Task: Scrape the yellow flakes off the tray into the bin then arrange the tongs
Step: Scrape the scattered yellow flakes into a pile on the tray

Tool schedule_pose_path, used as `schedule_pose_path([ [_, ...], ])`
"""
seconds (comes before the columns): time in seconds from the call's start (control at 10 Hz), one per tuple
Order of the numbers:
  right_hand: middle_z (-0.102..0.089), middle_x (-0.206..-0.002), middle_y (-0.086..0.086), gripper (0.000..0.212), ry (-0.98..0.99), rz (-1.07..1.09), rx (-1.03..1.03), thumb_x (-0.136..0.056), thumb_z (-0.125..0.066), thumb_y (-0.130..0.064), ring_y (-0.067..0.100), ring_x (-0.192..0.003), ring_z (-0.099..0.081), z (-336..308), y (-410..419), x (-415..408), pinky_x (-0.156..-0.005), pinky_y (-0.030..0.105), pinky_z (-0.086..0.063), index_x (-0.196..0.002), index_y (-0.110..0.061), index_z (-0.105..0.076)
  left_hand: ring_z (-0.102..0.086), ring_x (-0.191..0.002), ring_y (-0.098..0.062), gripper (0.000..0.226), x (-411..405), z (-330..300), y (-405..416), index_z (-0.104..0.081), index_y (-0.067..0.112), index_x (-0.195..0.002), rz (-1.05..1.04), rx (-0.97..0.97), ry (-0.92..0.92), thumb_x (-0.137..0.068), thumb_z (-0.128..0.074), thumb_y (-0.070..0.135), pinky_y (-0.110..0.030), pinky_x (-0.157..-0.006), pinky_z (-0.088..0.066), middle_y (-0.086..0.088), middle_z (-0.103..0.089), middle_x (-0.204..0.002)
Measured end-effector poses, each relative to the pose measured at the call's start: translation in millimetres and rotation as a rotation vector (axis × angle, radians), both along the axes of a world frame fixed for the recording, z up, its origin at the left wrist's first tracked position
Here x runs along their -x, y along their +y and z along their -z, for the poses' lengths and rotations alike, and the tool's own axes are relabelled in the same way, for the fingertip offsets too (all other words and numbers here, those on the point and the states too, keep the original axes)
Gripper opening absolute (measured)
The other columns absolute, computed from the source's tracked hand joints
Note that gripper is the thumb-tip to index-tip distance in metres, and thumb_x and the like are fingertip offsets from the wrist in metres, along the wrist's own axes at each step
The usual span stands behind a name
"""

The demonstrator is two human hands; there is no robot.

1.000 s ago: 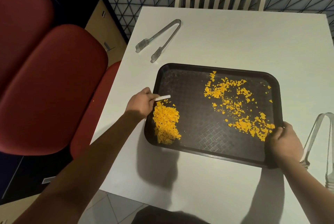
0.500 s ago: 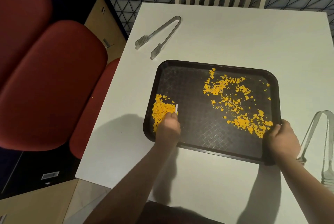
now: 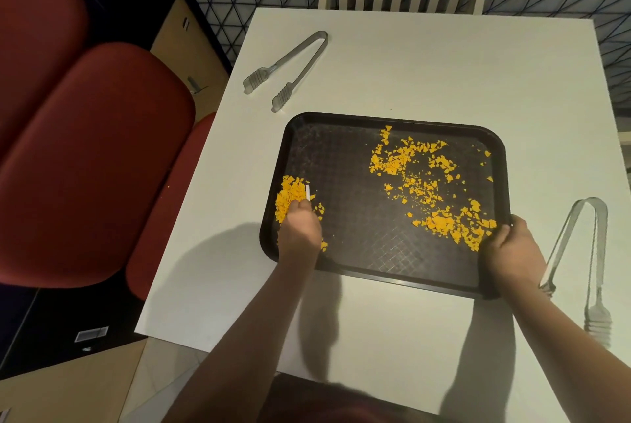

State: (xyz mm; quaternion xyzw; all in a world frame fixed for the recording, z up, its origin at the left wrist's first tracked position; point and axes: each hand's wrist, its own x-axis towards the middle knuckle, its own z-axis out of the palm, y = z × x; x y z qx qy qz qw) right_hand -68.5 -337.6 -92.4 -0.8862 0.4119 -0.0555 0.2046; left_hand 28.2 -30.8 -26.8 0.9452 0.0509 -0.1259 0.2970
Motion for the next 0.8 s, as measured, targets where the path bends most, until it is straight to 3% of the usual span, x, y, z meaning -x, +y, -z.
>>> schedule_pose_path([
  [0.1, -0.063, -0.101, 0.020, 0.027, -0.004, -0.003, -0.017, -0.095, -0.033, -0.026, 0.043, -0.085, -0.059, -2, 1, 0, -0.070, 0.040, -0.042, -0.116, -0.015, -0.046, -0.059, -0.068, -0.012, 0.024, 20, 4, -5, -0.071, 0.008, -0.080, 0.200, -0.080, -0.013, -0.074, -0.052, -0.005, -0.014, -0.061, -0.043, -0.003, -0.064, -0.075],
  [0.2, -0.063, -0.099, 0.020, 0.026, -0.014, -0.014, -0.047, -0.094, -0.033, -0.025, 0.043, -0.084, -0.058, -4, 1, 0, -0.067, 0.037, -0.038, -0.113, -0.014, -0.048, -0.047, -0.071, -0.003, 0.027, 40, -7, -5, -0.064, 0.009, -0.095, 0.135, 0.105, 0.211, -0.090, -0.038, 0.006, -0.005, -0.056, -0.034, -0.001, -0.057, -0.088],
  [0.3, -0.062, -0.099, 0.020, 0.026, -0.015, -0.017, -0.061, -0.094, -0.032, -0.025, 0.042, -0.084, -0.058, -5, 1, 0, -0.067, 0.037, -0.038, -0.112, -0.014, -0.048, -0.053, -0.063, 0.001, 0.025, 41, -7, 0, -0.071, 0.013, -0.078, 0.213, 0.071, 0.251, -0.079, -0.047, 0.005, -0.003, -0.054, -0.038, 0.004, -0.062, -0.074],
  [0.4, -0.063, -0.097, 0.019, 0.025, -0.028, -0.014, -0.072, -0.094, -0.033, -0.025, 0.042, -0.083, -0.058, -6, 1, -1, -0.066, 0.036, -0.036, -0.110, -0.014, -0.049, -0.051, -0.059, 0.003, 0.015, 31, -10, 2, -0.072, 0.013, -0.077, 0.051, 0.020, 0.192, -0.069, -0.059, 0.009, -0.010, -0.053, -0.038, 0.003, -0.062, -0.073],
  [0.5, -0.063, -0.096, 0.019, 0.025, -0.038, -0.011, -0.071, -0.094, -0.033, -0.024, 0.041, -0.082, -0.058, -5, 0, 0, -0.065, 0.035, -0.034, -0.110, -0.014, -0.049, -0.048, -0.070, -0.001, 0.018, 29, -1, -9, -0.060, 0.009, -0.101, -0.064, -0.001, 0.100, -0.089, -0.046, 0.011, -0.010, -0.053, -0.025, -0.007, -0.057, -0.097],
  [0.6, -0.063, -0.095, 0.018, 0.024, -0.040, -0.020, -0.073, -0.094, -0.033, -0.024, 0.040, -0.081, -0.058, -5, 0, 0, -0.065, 0.034, -0.033, -0.110, -0.014, -0.049, -0.055, -0.097, -0.031, 0.021, 25, 8, -25, -0.051, 0.004, -0.110, 0.063, -0.150, 0.040, -0.094, -0.039, 0.011, -0.024, -0.065, -0.036, -0.016, -0.054, -0.113],
  [0.7, -0.063, -0.095, 0.018, 0.024, -0.040, -0.028, -0.080, -0.095, -0.034, -0.024, 0.040, -0.082, -0.058, -6, 0, 0, -0.065, 0.033, -0.033, -0.110, -0.014, -0.050, -0.054, -0.102, -0.033, 0.023, 22, 11, -22, -0.050, 0.004, -0.112, -0.003, -0.138, 0.029, -0.093, -0.040, 0.010, -0.031, -0.075, -0.040, -0.017, -0.055, -0.115],
  [0.8, -0.063, -0.096, 0.018, 0.024, -0.047, -0.029, -0.092, -0.095, -0.033, -0.023, 0.041, -0.083, -0.058, -7, -1, 1, -0.065, 0.034, -0.033, -0.110, -0.014, -0.050, -0.057, -0.099, -0.034, 0.023, 15, 8, -10, -0.052, 0.004, -0.113, -0.056, -0.221, -0.052, -0.093, -0.041, 0.010, -0.034, -0.076, -0.043, -0.017, -0.055, -0.115],
])
